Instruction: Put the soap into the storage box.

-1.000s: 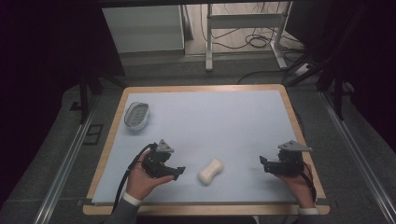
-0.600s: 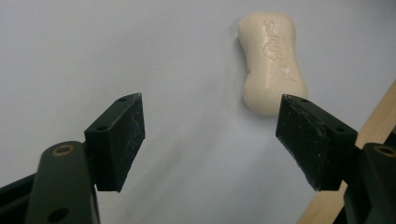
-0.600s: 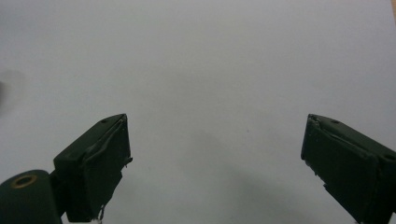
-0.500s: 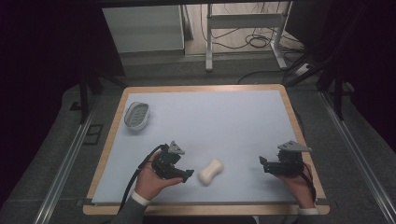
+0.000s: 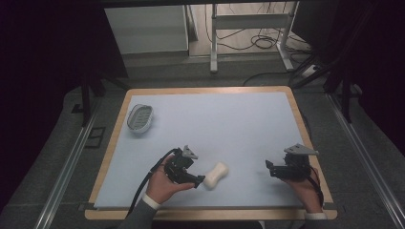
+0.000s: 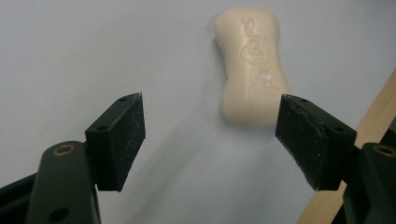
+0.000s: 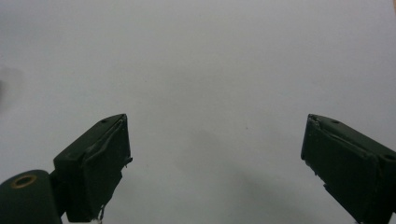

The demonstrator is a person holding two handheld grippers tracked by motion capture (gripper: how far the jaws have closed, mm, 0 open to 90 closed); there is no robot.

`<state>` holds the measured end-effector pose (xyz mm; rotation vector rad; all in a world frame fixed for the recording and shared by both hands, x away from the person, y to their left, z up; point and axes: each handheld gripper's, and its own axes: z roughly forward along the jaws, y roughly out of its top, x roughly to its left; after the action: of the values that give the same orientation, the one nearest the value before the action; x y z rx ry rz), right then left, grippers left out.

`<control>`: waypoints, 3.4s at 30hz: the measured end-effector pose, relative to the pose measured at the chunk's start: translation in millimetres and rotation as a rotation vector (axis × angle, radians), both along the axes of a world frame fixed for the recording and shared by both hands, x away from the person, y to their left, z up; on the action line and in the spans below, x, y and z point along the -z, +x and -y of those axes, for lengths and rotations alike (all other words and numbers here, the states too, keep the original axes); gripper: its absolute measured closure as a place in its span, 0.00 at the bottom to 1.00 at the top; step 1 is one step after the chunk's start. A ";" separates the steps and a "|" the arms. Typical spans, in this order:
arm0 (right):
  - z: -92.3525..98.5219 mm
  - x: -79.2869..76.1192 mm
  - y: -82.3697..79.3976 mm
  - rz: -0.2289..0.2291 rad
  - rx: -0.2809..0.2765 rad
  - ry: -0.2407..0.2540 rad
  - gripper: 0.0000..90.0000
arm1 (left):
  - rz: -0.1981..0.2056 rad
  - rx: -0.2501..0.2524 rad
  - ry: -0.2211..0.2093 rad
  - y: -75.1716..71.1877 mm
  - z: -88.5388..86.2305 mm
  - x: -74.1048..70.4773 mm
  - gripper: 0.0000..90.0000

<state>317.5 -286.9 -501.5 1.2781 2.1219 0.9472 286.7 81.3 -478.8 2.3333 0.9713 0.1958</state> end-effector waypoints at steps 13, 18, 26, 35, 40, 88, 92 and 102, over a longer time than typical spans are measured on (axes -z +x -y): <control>0.6 0.2 -0.4 0.003 0.004 -0.010 0.09 | -0.021 0.045 0.016 9.7 28.0 2.8 0.27; 1.4 2.1 0.8 -0.004 0.007 -0.013 0.09 | -0.029 0.054 0.038 14.8 40.2 5.6 0.27; 1.6 0.0 -0.8 0.018 0.018 -0.019 0.09 | -0.067 0.078 0.063 19.3 57.9 12.7 0.29; 2.0 2.1 0.0 0.007 0.022 -0.023 0.09 | -0.101 0.080 0.085 25.2 65.1 22.5 0.31; 2.5 2.5 0.4 0.004 0.027 -0.024 0.09 | -0.116 0.076 0.094 28.8 67.3 25.9 0.34; 5.9 2.6 0.9 0.003 0.040 -0.033 0.09 | -0.136 0.079 0.138 40.0 65.4 20.4 0.54; 5.6 2.8 0.9 0.005 0.041 -0.034 0.09 | -0.135 0.084 0.148 40.3 63.2 21.9 0.55; 7.3 2.4 0.9 0.007 0.048 -0.031 0.09 | -0.136 0.087 0.185 36.9 66.9 26.9 0.44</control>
<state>318.4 -294.2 -504.0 1.3026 2.0825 0.8934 323.6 14.4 -505.7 2.5814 0.9491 0.0963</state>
